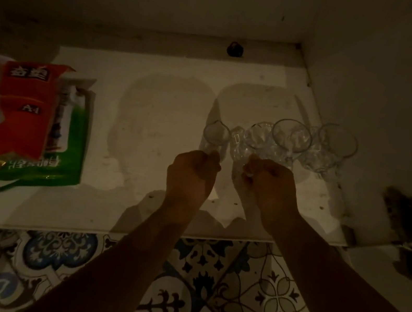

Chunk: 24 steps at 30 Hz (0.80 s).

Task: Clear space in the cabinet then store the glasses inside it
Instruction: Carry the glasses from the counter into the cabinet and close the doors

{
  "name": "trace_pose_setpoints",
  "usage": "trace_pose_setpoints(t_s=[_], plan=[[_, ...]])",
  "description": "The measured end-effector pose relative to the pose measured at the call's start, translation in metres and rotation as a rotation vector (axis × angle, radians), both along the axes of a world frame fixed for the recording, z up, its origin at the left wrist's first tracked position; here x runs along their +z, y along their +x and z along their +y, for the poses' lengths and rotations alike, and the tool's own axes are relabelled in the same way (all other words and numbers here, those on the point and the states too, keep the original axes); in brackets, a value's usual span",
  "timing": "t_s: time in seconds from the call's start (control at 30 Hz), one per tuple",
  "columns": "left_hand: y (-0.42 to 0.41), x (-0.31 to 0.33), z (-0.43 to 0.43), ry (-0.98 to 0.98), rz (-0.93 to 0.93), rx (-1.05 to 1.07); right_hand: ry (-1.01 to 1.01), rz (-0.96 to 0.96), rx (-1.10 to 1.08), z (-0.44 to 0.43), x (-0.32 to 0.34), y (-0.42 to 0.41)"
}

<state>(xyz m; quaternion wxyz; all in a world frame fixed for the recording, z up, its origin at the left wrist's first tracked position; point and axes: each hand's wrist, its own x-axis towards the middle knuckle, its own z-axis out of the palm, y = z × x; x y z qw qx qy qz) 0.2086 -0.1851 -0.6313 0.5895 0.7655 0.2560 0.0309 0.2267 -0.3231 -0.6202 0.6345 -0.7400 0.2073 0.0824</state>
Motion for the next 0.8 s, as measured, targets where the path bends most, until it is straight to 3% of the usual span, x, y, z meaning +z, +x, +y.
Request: trace_pose_setpoints(t_s=[0.17,0.47,0.8], plan=[[0.0061,0.001,0.0004,-0.077,-0.007,0.025,-0.043,-0.028,-0.036,0.0003,-0.0003,0.0026],[0.0025,0.0037,-0.0005,-0.04,-0.118,0.017,-0.16,-0.036,-0.062,0.005,-0.0028,0.0062],[0.0061,0.007,0.0005,-0.013,-0.078,-0.006,-0.16,-0.032,-0.049,0.0053,-0.0035,0.0045]])
